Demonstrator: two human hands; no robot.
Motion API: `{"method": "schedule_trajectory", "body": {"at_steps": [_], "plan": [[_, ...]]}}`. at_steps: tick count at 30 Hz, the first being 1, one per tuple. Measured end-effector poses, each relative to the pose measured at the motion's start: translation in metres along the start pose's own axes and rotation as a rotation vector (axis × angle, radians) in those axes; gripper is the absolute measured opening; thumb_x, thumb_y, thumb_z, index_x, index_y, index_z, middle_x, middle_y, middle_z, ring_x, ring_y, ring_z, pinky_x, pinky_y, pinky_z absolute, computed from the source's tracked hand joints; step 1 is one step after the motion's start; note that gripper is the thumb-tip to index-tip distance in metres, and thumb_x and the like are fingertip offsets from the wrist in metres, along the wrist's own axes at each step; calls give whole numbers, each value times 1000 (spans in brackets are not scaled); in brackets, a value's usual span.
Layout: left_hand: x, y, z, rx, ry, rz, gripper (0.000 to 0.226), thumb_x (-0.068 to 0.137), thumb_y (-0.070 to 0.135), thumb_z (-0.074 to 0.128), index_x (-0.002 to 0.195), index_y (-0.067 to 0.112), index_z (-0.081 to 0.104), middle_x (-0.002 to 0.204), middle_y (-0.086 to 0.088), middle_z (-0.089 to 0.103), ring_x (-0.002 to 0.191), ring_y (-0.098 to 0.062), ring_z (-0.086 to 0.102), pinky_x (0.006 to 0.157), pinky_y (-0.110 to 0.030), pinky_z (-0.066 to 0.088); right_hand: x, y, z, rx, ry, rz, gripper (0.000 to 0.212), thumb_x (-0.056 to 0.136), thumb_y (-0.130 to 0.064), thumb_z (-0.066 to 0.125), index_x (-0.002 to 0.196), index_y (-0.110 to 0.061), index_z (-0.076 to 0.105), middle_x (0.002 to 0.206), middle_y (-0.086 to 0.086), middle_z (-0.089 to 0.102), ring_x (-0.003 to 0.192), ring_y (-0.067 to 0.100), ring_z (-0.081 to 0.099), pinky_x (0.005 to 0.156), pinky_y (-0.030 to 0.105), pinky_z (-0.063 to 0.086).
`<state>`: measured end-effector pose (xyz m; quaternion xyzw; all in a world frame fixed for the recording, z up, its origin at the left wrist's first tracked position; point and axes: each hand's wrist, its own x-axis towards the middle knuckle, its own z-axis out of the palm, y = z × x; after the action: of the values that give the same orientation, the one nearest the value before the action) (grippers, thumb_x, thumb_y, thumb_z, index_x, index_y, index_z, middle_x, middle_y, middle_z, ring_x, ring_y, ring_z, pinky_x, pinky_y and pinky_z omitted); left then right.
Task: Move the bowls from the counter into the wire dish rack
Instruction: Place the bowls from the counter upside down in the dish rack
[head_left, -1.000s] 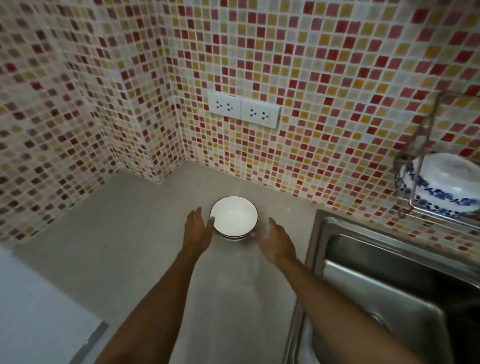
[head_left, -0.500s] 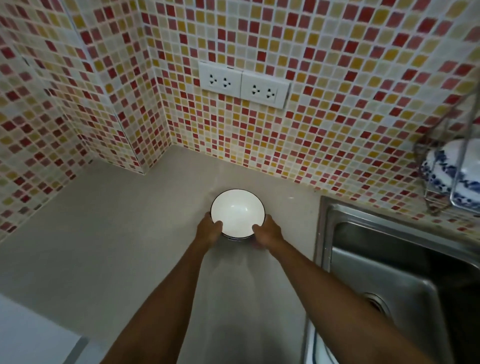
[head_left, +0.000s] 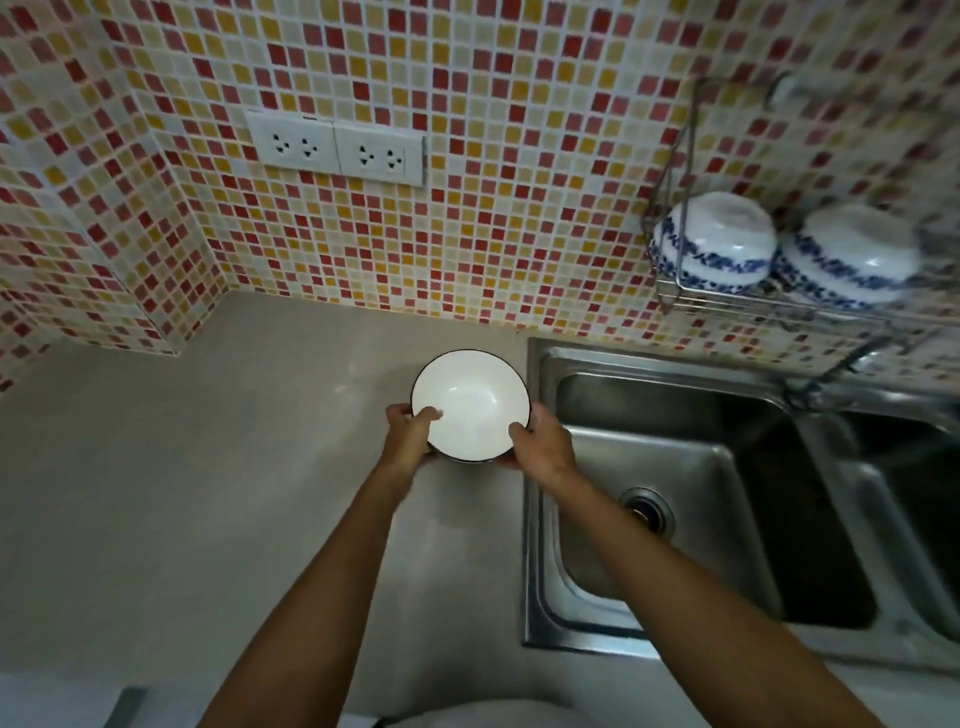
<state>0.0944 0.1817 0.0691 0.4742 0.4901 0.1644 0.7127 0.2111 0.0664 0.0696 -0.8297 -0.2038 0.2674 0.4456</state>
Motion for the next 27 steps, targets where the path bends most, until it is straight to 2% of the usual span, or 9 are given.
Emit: {"method": "schedule_trajectory", "body": {"at_steps": [2, 5, 8, 11, 15, 19, 21, 24, 27], "plan": [[-16, 2, 23, -36, -42, -3, 39, 89, 25, 57, 118, 18, 32, 122, -9, 48, 103, -30, 55, 75, -42, 56, -12, 8, -24, 51, 37, -12, 46, 84, -11, 52, 129, -16, 54, 120, 9, 63, 108, 31, 60, 81, 48, 58], [-40, 8, 59, -67, -85, 35, 49, 90, 40, 54, 131, 22, 34, 123, -7, 51, 106, -29, 55, 82, -47, 55, -28, 20, -59, 128, 91, -11, 42, 87, -9, 51, 129, -16, 54, 110, 2, 60, 93, 23, 60, 55, 27, 59], [-65, 14, 99, -44, -141, 142, 42, 92, 58, 39, 125, 33, 46, 121, -4, 60, 101, -25, 62, 85, -48, 57, -39, 31, -97, 165, 165, -40, 42, 86, -15, 54, 127, -20, 56, 109, 0, 62, 96, 22, 62, 65, 36, 62], [-84, 16, 138, -103, -109, 166, 52, 92, 64, 26, 124, 33, 53, 119, -3, 65, 99, -24, 65, 84, -41, 57, -47, 37, -140, 168, 206, -104, 34, 89, -19, 55, 123, -19, 59, 104, -4, 64, 96, 17, 62, 66, 22, 56], [-102, 26, 181, -125, -51, 168, 57, 93, 63, 20, 126, 31, 53, 120, -2, 64, 98, -24, 63, 81, -36, 54, -51, 37, -192, 140, 196, -214, 31, 96, -38, 50, 117, -19, 63, 100, -4, 68, 93, 14, 65, 78, 37, 59], [-115, 45, 216, -122, -73, 241, 61, 90, 68, 21, 124, 32, 56, 115, 0, 66, 95, -22, 63, 88, -38, 51, -43, 27, -248, 29, 333, -379, 35, 100, -38, 42, 110, -15, 66, 93, -5, 66, 88, 11, 60, 74, 25, 42], [-122, 55, 231, -118, -76, 277, 59, 91, 67, 23, 124, 31, 56, 113, 1, 66, 94, -21, 63, 85, -37, 50, -36, 21, -276, -26, 409, -488, 34, 100, -35, 42, 114, -14, 65, 98, -2, 68, 91, 12, 61, 75, 24, 43], [-129, 72, 253, -100, -90, 356, 53, 90, 67, 27, 121, 35, 56, 115, 2, 67, 101, -23, 64, 88, -41, 54, -12, 16, -313, -179, 497, -602, 35, 101, -33, 42, 124, -13, 59, 118, 4, 65, 109, 17, 57, 93, 32, 46], [-134, 95, 273, -44, -87, 476, 56, 87, 70, 28, 123, 36, 53, 115, 2, 65, 101, -23, 64, 86, -42, 55, 16, 18, -343, -376, 504, -643, 38, 101, -30, 41, 129, -8, 56, 130, 11, 61, 121, 24, 53, 107, 36, 37]]}}
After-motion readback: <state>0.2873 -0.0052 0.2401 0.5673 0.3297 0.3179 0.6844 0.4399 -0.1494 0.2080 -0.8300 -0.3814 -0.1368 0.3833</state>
